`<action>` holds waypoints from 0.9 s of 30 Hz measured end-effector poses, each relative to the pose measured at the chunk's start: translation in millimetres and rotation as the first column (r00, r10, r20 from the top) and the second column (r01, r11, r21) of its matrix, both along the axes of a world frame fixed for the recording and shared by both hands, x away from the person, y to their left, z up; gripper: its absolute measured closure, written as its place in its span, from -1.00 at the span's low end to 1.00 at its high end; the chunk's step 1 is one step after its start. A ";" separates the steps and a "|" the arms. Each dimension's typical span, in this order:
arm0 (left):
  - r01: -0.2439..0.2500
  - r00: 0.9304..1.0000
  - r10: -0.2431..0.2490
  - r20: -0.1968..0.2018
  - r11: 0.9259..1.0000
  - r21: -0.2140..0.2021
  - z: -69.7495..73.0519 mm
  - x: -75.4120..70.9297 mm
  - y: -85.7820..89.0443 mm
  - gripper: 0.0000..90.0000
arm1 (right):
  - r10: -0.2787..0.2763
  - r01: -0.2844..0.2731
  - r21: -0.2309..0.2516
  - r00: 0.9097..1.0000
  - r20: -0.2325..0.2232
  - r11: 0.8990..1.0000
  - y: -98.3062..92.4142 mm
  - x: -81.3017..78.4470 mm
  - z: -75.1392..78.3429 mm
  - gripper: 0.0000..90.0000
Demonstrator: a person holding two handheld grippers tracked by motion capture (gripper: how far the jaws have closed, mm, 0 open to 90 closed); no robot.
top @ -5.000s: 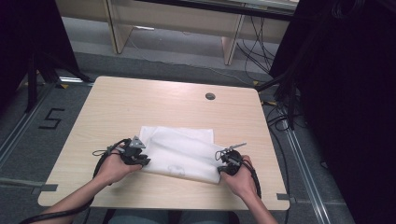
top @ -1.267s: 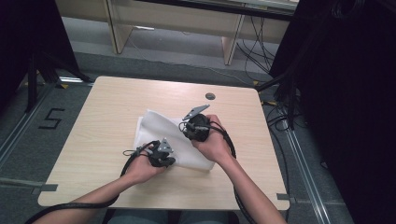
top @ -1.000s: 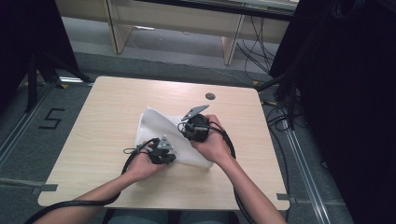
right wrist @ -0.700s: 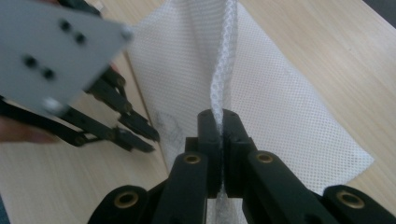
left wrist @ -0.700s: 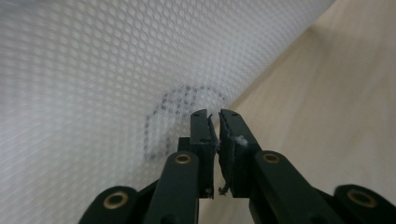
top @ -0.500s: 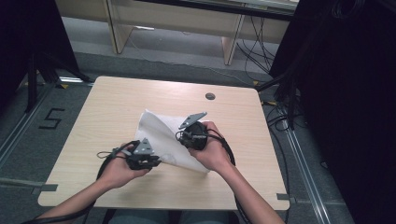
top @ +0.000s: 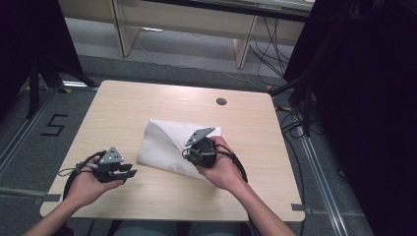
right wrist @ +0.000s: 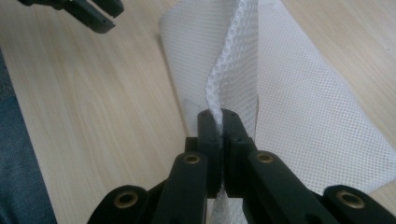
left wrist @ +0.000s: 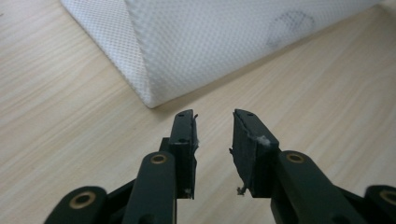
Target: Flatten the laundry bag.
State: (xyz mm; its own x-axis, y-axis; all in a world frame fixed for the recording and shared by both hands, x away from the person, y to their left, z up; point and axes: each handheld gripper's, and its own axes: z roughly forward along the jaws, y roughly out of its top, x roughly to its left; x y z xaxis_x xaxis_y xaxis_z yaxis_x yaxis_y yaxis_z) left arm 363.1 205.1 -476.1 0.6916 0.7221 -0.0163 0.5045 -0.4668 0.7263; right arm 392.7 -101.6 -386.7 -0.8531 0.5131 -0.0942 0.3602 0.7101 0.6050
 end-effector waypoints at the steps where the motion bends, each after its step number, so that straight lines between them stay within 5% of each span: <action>1: -0.003 1.000 0.003 -0.010 1.000 0.008 -0.6 1.1 0.9 0.52 | 0.012 -0.012 -0.006 1.000 0.009 1.000 0.1 -1.3 -0.4 0.98; 9: -0.013 1.000 0.013 -0.005 1.000 0.016 1.2 3.8 6.7 0.49 | 0.054 -0.054 -0.011 0.999 -0.008 0.998 2.4 -11.7 0.0 0.98; 10: -0.025 1.000 0.025 -0.005 1.000 0.007 0.9 3.8 6.8 0.49 | 0.069 -0.069 -0.013 0.997 0.024 0.998 2.2 -11.7 -1.2 0.98; 11: -0.015 1.000 0.015 0.000 1.000 0.020 1.3 4.8 8.3 0.48 | 0.060 -0.060 -0.011 0.998 -0.005 0.998 2.5 -13.8 -0.3 0.98; 12: -0.049 0.999 0.049 -0.006 0.999 -0.013 -0.8 4.5 6.9 0.48 | 0.057 -0.057 -0.012 0.998 0.011 0.998 2.0 -14.2 -0.6 0.98; 13: -0.027 1.000 0.027 -0.003 0.999 0.019 0.8 5.4 9.9 0.48 | 0.060 -0.060 -0.011 0.998 0.002 0.998 1.3 -15.9 -0.1 0.98; 16: -0.032 0.999 0.032 0.002 0.999 0.031 1.9 6.2 11.9 0.49 | 0.060 -0.060 -0.008 0.998 -0.002 0.998 0.0 -20.5 -0.4 0.98; 20: -0.052 0.999 0.052 0.007 0.999 0.010 0.8 7.8 11.1 0.48 | 0.069 -0.069 -0.014 0.998 -0.007 0.998 -0.7 -25.3 -0.7 0.98; 21: -0.033 0.999 0.033 0.004 0.998 0.047 2.2 8.7 13.5 0.48 | 0.068 -0.069 -0.012 0.998 -0.008 0.998 -0.5 -26.6 -0.8 0.98; 22: -0.054 0.999 0.054 -0.006 0.998 0.017 0.4 8.6 11.9 0.48 | 0.069 -0.069 -0.014 0.997 -0.016 0.998 -0.6 -28.1 -0.5 0.97; 27: -0.049 0.999 0.049 0.000 0.998 0.042 1.2 10.1 14.5 0.49 | 0.092 -0.092 -0.013 0.996 -0.012 0.996 -0.6 -34.3 -2.4 0.98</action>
State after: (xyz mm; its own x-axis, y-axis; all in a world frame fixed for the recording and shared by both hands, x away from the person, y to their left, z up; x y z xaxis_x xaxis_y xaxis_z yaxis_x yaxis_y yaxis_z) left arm 373.2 219.5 -474.9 0.6552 0.7553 0.0144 0.5282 -0.4716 0.7061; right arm 358.5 -102.2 -389.1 -0.8978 0.4308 -0.0908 0.2996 0.7489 0.5910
